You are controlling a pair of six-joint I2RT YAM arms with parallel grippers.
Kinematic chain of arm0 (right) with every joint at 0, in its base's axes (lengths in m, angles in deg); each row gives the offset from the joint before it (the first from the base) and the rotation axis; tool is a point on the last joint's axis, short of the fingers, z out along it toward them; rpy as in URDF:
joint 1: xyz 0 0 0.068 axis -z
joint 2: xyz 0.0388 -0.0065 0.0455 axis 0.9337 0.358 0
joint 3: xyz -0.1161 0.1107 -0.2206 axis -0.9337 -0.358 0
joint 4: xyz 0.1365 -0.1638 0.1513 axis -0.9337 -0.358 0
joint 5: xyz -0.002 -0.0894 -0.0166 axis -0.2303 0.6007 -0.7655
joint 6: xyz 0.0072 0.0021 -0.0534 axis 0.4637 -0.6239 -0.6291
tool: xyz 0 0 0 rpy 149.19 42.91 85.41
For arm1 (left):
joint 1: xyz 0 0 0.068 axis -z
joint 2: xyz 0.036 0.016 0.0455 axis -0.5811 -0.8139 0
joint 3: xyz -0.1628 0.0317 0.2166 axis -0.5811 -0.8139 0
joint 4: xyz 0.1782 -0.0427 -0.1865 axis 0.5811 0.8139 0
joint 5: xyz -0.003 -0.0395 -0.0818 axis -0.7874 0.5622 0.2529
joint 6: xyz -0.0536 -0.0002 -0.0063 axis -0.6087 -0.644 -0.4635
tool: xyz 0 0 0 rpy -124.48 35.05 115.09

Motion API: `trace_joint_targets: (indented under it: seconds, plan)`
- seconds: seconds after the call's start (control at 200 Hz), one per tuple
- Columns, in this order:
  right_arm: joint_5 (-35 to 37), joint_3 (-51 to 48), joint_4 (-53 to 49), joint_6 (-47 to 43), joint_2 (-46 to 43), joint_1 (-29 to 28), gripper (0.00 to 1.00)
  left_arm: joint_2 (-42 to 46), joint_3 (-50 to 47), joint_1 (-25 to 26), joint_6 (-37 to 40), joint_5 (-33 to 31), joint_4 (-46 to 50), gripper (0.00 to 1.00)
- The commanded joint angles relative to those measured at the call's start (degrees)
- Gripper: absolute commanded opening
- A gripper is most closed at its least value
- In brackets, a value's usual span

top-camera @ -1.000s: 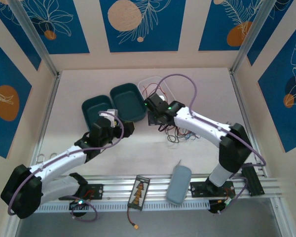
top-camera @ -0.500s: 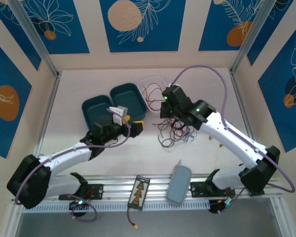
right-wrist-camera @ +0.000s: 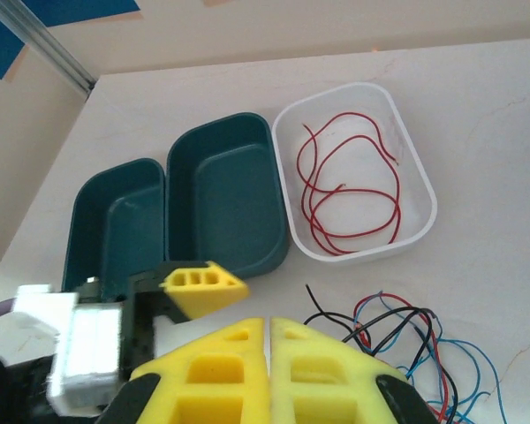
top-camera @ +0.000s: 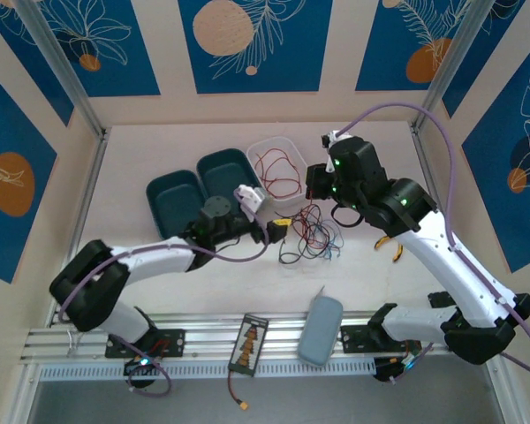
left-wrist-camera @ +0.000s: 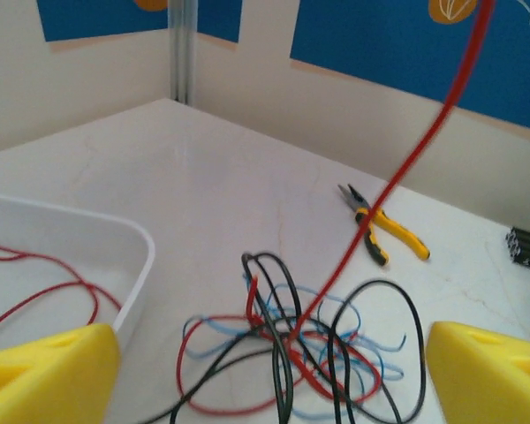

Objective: Untangle the cables

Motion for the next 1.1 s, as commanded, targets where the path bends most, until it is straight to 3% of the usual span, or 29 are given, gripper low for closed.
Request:
trace_joint_targets:
  seconds: [0.0,0.18,0.37,0.685,0.87,1.095]
  plan:
    - [-2.85,2.64,-1.41,-1.25,-1.17,0.48,0.00,-5.37,4.69,0.77,3.14,2.30,-7.81,0.78]
    - [-4.48,3.95,-2.30,-1.38,-1.34,0.94,0.00,-12.91,9.81,1.83,2.06,5.75,-13.84,0.60]
    - [-4.58,5.92,-3.20,-2.23,-0.97,1.47,0.00,-16.58,11.83,4.04,5.98,6.02,-11.11,0.60]
    - [-3.35,13.46,-4.93,-6.09,-0.11,1.64,0.00,-23.34,14.64,4.24,2.77,6.23,-10.68,0.60]
    - [-2.04,17.50,-5.14,-8.47,-0.24,1.86,0.00,-27.17,17.89,4.11,0.51,5.23,-9.57,0.49]
    - [-0.21,21.98,-6.13,-10.48,0.02,2.18,0.00,-29.58,20.17,4.19,-0.59,6.16,-8.36,0.48]
